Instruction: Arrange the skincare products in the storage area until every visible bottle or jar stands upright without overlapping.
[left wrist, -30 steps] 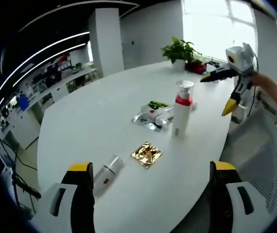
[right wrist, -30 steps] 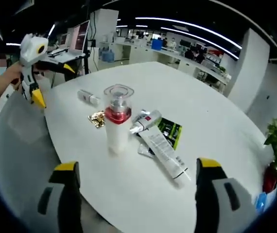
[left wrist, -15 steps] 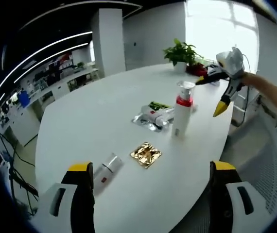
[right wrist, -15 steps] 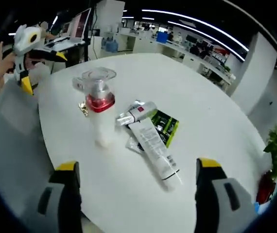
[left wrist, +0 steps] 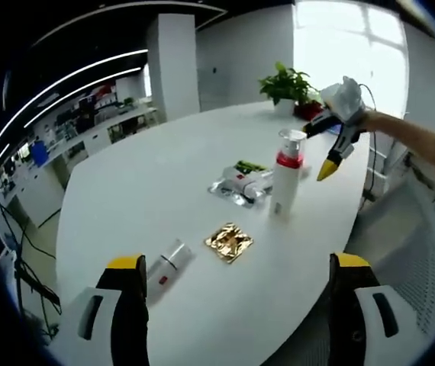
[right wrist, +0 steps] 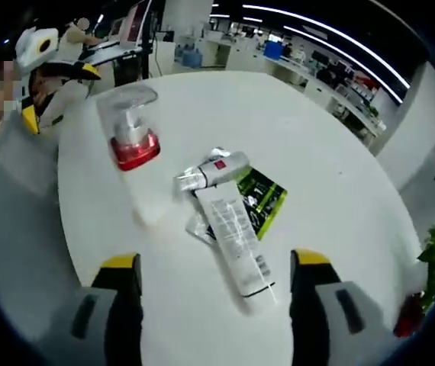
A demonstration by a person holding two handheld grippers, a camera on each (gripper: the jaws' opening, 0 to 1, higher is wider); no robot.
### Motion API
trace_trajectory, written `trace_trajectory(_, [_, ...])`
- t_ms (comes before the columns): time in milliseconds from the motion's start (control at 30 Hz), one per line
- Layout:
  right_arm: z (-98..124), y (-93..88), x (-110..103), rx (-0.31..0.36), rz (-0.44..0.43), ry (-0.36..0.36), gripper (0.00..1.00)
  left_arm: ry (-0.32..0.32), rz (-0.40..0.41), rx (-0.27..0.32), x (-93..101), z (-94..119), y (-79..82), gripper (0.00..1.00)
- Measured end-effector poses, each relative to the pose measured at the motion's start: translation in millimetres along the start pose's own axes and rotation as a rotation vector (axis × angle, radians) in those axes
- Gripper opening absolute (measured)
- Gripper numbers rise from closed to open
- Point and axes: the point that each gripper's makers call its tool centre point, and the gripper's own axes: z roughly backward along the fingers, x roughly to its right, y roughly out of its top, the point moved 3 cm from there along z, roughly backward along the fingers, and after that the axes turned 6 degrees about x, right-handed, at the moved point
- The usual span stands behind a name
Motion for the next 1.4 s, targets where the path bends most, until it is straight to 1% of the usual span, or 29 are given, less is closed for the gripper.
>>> trace_trajectory(167, [-9,-2.2,11,-0.018,0.018,0.011,0.63,-0.003,0.0,-0.006,0.9,-1,-1.0,0.97])
trace_trajectory(233, [-12,-4.0,14,-0.03,0.025,0.018,0.57,-0.007,0.003,-0.004,1.2,-1,-0.5,0.97])
trace_trajectory(333, [-18,-8.1,18,-0.062,0.039,0.031,0.5,-0.004,0.003,-0.003,0.4,-1,0.3,0.97])
trace_trajectory(433, [-24,-9.9,21,-0.078,0.041,0.057,0.44,-0.003,0.003,0.0,0.3,-1,1.3,0.97])
trace_trajectory(567, [-32,-14.1,22,-0.119,0.049,0.094,0.43,-0.007,0.002,-0.006,1.0,-2,0.6,0.97])
trace_trajectory(767, [-42,-23.2,23,-0.204,0.112,0.14,0.4,-0.009,0.001,-0.01,1.2,-2,0.0,0.97])
trace_trajectory(900, [-50,-27.4,22,-0.245,0.143,0.168,0.41,-0.006,0.002,-0.014,0.1,-1,-1.0,0.97])
trace_trajectory(1167, [-59,-34.9,27,-0.307,0.165,0.203,0.4,-0.005,0.008,-0.01,0.3,0,-0.7,0.97])
trace_trajectory(1400, [-66,-41.3,28,-0.343,0.16,0.243,0.38,-0.007,0.016,-0.006,0.5,1,0.4,0.97])
